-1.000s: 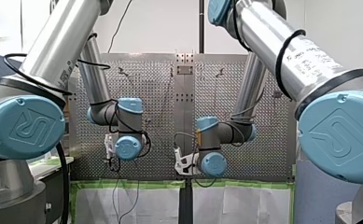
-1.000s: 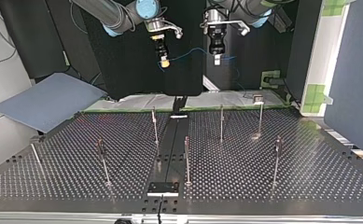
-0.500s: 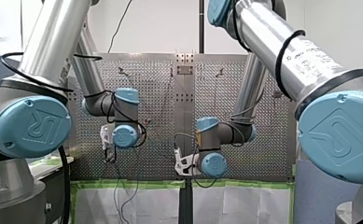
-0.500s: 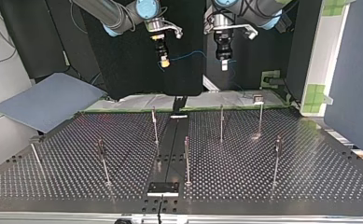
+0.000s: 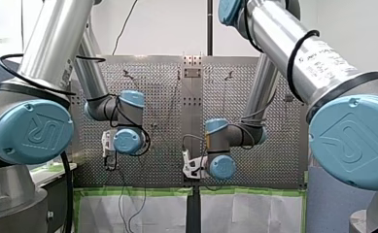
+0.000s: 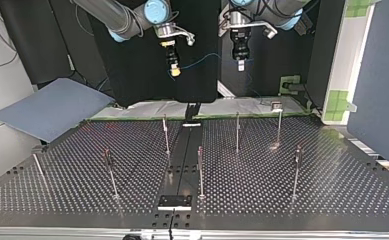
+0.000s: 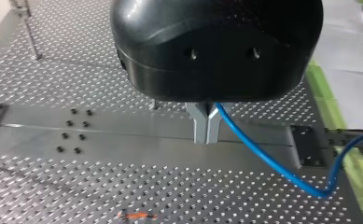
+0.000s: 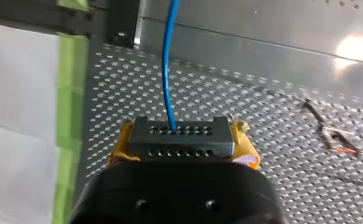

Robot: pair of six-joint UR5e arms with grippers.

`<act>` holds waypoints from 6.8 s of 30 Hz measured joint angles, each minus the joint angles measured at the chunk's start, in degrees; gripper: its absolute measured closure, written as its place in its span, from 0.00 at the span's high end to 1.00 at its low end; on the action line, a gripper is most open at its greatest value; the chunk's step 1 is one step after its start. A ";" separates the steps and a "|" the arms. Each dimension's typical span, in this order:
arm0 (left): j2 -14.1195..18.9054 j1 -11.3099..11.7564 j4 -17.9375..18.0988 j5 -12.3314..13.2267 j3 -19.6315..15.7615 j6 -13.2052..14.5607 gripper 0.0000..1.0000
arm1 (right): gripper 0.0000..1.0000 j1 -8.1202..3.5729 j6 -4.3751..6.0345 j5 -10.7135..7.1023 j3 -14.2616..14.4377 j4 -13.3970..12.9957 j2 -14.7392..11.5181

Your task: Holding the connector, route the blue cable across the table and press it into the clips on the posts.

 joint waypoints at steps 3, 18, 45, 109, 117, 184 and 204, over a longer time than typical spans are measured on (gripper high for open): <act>-1.50 -0.34 1.13 0.06 -0.15 1.50 0.00 | 0.00 -0.18 1.13 -0.44 -1.32 1.32 -1.32; -6.04 -0.34 3.59 1.21 1.70 3.10 0.00 | 0.00 0.16 5.59 -7.52 -8.85 8.86 -8.85; 6.40 6.56 -6.12 -3.94 4.80 -8.74 0.00 | 0.00 1.18 6.17 -13.82 -17.19 22.54 -18.27; 26.84 19.80 -29.29 5.97 14.13 -15.23 0.00 | 0.00 4.79 9.69 -15.81 -40.16 49.58 -17.57; 27.00 21.62 -31.52 6.14 17.35 -14.63 0.00 | 0.00 5.03 9.86 -16.46 -44.45 50.40 -14.85; 14.25 34.09 -24.87 24.09 29.47 -17.70 0.00 | 0.00 5.09 10.31 -16.20 -65.00 51.23 -0.36; 12.07 37.18 -20.27 29.20 31.00 -20.48 0.00 | 0.00 4.86 10.51 -14.45 -66.13 51.40 -0.33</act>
